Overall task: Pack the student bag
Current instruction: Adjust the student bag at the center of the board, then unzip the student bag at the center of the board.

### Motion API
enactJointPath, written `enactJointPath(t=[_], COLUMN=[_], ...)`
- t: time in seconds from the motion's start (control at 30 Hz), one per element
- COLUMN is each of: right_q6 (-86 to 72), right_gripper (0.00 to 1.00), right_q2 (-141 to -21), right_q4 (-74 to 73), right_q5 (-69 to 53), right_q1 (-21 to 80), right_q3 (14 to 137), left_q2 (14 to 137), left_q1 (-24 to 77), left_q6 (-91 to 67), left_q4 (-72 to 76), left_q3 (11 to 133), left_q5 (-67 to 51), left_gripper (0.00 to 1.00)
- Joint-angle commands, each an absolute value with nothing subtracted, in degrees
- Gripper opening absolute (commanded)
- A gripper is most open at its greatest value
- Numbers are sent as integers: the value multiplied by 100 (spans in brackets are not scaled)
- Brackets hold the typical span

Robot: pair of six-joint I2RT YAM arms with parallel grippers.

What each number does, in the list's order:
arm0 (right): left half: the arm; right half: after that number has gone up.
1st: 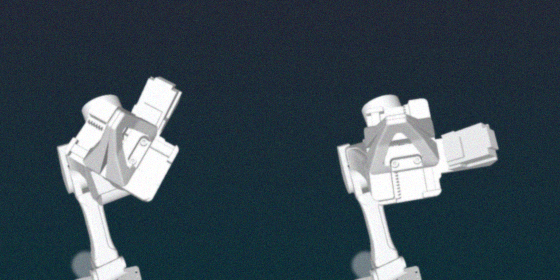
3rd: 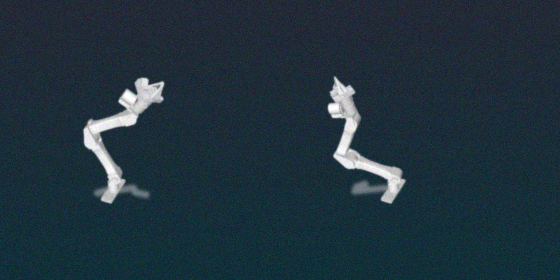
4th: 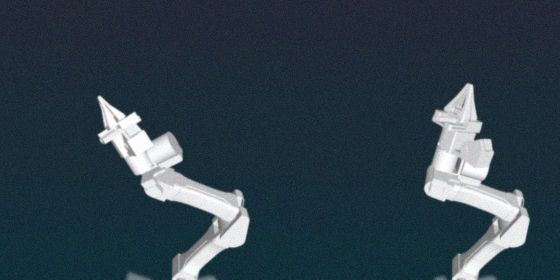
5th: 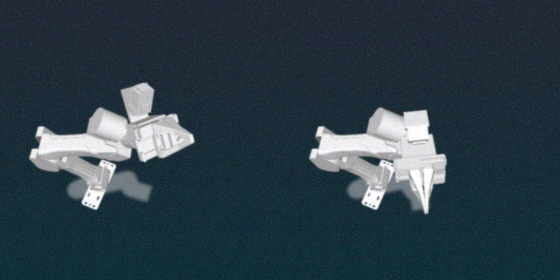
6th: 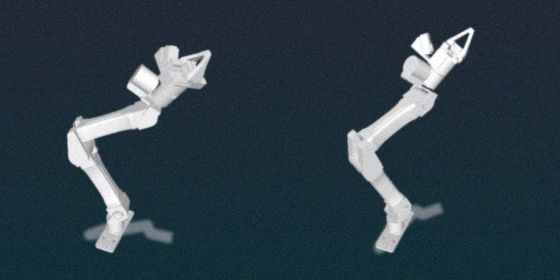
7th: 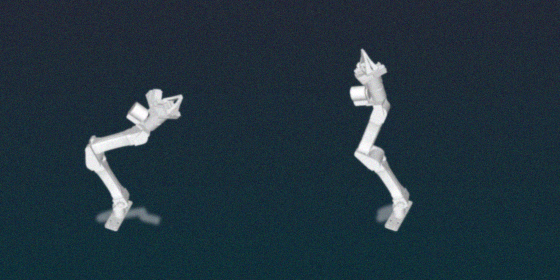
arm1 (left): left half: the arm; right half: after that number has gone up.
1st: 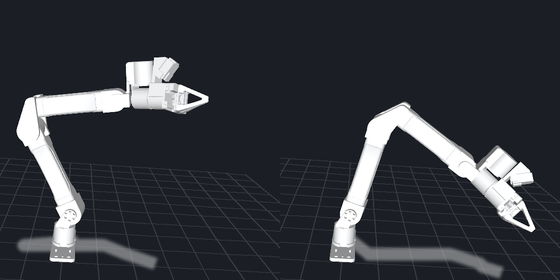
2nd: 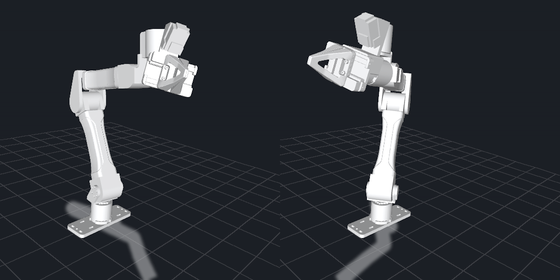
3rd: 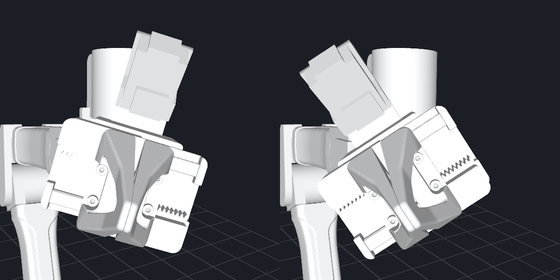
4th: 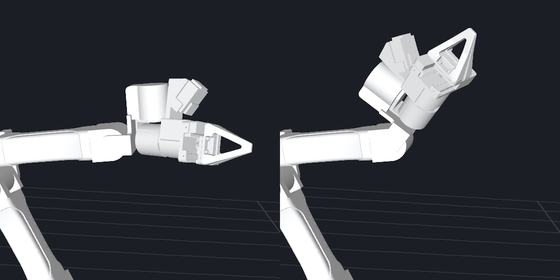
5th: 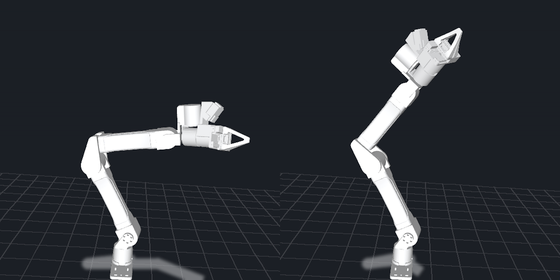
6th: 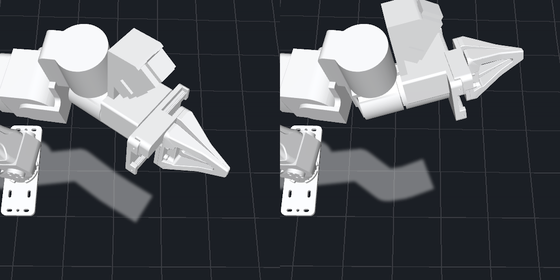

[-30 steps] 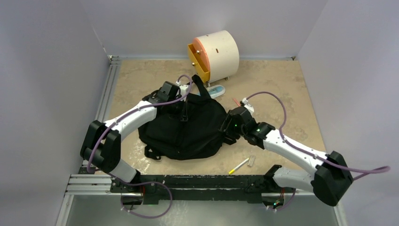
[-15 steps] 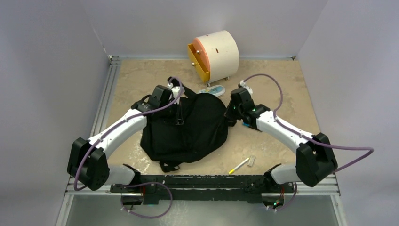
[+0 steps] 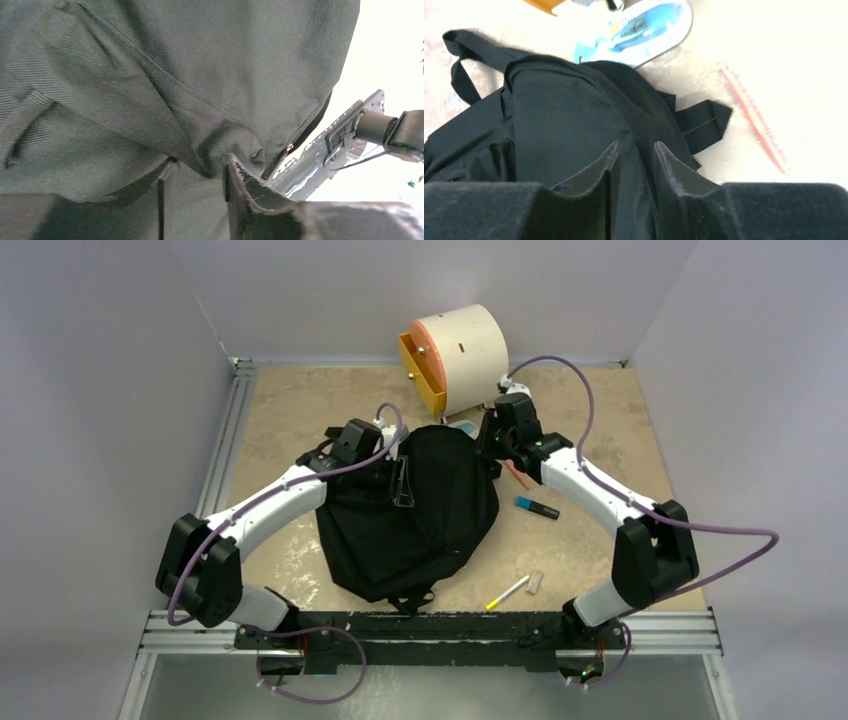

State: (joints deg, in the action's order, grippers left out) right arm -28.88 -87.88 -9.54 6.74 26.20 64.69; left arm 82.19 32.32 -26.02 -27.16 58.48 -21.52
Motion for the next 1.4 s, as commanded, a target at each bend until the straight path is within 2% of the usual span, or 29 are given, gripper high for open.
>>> enactJointPath(t=[0.0,0.13,0.2,0.33,0.4,0.5,0.67,1.03,1.37], right_q6=[-2792,-2759,-2739,-2862,-3003,-3112,-2460,143,1855], right_gripper=[36,43,46,47,47,47,47,48,45], right_q2=[-7986,-7362,-7065,-6812,-6931,-7553,-8657,-10872,-11669], right_q4=[-603,-683,-668,-583,-603,-735,-468,-888,-1660], right_q5=[1437,1813,1578,880,964,1209,206,-1214,-1672], right_q1=[2558,2569,2575,2726,3125,3938,4550,4571,4575], right_q3=[6567,6344,6240,6220,6416,6964,7802,9495,10322], left_q2=[7884,7360,7083,6616,6361,6200,6475,6398,6419], left_q1=[3128,2855,2531,1552,1094,735,449,432,431], left_q6=[-2713,-2775,-2878,-3458,-3708,-3766,-3749,-3889,-3903], left_q4=[-2648,-2824,-2889,-3145,-3193,-3144,-3121,-2730,-2654], left_q3=[6264,6022,5827,5448,5214,4930,4657,4111,4078], left_q5=[-1558,-962,-698,-439,-504,-712,-1277,-1957,-2080], left_gripper=[40,49,52,53,54,54,54,54,54])
